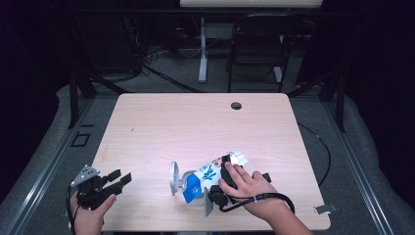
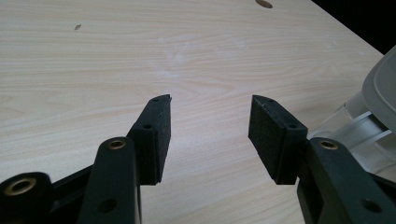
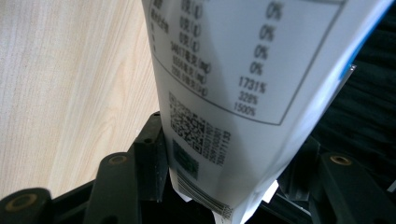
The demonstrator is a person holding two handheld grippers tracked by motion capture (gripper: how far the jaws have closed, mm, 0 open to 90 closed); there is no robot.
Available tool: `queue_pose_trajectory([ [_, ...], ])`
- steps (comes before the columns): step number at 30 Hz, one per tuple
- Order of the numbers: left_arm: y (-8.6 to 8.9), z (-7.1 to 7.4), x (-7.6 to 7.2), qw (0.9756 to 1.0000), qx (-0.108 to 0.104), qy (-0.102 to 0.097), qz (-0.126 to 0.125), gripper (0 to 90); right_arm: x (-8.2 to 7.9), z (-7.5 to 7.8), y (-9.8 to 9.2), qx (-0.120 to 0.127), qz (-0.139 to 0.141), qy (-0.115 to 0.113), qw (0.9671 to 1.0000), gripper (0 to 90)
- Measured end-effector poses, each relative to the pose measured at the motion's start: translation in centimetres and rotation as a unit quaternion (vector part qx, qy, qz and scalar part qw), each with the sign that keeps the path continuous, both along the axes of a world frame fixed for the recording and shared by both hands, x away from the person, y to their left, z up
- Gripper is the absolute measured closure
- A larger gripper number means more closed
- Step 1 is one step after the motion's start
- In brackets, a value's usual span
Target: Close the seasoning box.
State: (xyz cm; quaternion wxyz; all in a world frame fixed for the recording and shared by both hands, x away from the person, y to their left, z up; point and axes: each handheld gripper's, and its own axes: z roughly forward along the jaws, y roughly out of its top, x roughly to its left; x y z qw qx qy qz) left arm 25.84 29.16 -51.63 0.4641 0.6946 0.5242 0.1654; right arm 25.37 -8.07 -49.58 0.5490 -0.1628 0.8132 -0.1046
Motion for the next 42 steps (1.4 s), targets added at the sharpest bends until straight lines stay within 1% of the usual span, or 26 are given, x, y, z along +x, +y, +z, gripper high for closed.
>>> queue_pose_trajectory([
  [24,0.00,-0.03,0.01,1.0000,-0.002,-0.001,0.002,49.6,0.00,0.00,0.01,0.001,0.004,-0.001,1.0000,46.1],
  [30,0.06,0.01,-0.01,1.0000,-0.001,0.001,0.001,49.6,-0.01,0.04,0.03,-0.003,0.003,-0.002,1.0000,46.3],
  [41,0.06,-0.01,0.02,1.0000,-0.001,0.001,0.001,49.6,-0.01,0.05,0.00,-0.003,0.004,-0.002,1.0000,46.5],
  [42,0.06,-0.01,0.02,1.0000,-0.002,0.002,0.001,49.6,-0.05,0.08,0.03,-0.006,0.002,-0.003,1.0000,46.5],
])
